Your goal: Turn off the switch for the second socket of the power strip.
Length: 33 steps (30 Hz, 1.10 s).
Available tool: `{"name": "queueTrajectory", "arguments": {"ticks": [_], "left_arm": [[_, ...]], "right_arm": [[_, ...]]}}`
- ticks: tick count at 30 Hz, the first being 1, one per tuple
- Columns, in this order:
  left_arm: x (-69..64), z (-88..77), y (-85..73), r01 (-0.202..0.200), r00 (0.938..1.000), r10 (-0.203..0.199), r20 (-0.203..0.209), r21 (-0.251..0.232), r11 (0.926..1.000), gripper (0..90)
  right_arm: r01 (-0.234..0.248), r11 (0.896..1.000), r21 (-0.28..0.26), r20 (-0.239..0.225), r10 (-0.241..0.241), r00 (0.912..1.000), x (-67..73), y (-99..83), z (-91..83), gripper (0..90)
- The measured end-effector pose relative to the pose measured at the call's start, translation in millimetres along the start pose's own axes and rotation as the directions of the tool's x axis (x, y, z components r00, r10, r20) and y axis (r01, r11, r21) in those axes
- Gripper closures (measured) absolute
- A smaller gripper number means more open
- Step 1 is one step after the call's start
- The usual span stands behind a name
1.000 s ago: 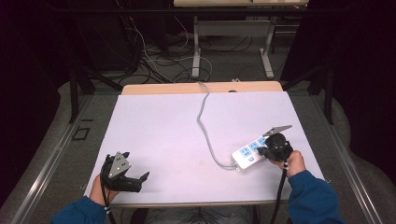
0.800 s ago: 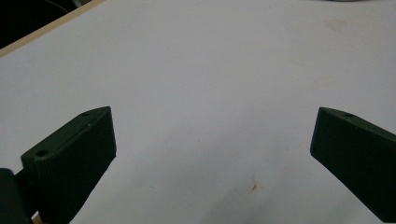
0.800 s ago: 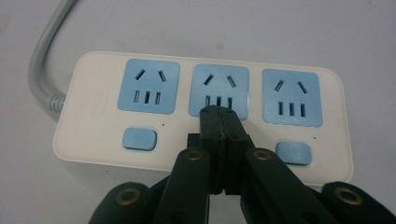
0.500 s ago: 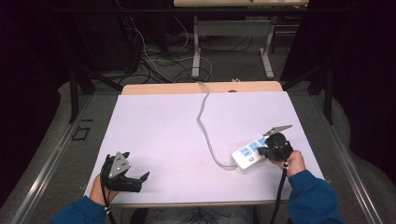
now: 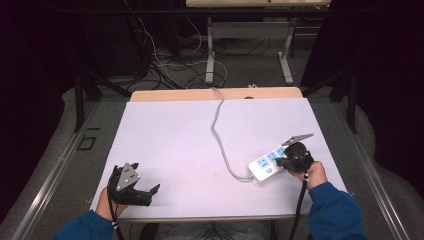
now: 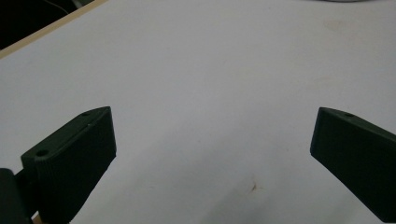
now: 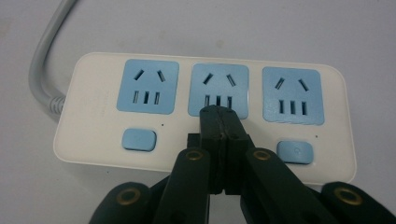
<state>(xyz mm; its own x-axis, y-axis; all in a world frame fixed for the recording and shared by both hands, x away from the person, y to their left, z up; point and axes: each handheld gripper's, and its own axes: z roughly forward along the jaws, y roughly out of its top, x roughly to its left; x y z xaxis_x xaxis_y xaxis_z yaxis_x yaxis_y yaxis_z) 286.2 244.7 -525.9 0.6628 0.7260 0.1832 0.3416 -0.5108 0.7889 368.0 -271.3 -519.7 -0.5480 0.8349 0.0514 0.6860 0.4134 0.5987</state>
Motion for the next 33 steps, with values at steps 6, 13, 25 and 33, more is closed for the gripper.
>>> {"name": "queueTrajectory", "arguments": {"ticks": [6, 13, 25, 33], "left_arm": [[0.0, 0.0, 0.0, 0.000, 1.0000, 0.000, 0.000, -0.001, 1.0000, 0.1], [0.0, -0.2, 0.0, 0.000, 1.0000, 0.000, 0.000, -0.001, 1.0000, 0.1], [0.1, -0.1, 0.0, -0.001, 1.0000, 0.001, 0.000, -0.002, 1.0000, 0.1], [0.1, -0.4, 0.0, 0.001, 1.0000, -0.001, 0.000, -0.003, 1.0000, 0.1]], "right_arm": [[0.003, 1.000, 0.000, -0.001, -0.003, 1.0000, -0.4, -0.2, -0.1, 90.0], [0.000, 1.000, -0.005, -0.002, 0.000, 1.0000, -0.4, -0.7, -0.2, 90.0], [0.013, 1.000, -0.015, 0.006, -0.013, 0.9999, -0.1, -2.4, -0.4, 90.0], [0.020, 1.000, -0.021, 0.010, -0.020, 0.9998, 0.3, -2.4, 0.0, 90.0]]}}
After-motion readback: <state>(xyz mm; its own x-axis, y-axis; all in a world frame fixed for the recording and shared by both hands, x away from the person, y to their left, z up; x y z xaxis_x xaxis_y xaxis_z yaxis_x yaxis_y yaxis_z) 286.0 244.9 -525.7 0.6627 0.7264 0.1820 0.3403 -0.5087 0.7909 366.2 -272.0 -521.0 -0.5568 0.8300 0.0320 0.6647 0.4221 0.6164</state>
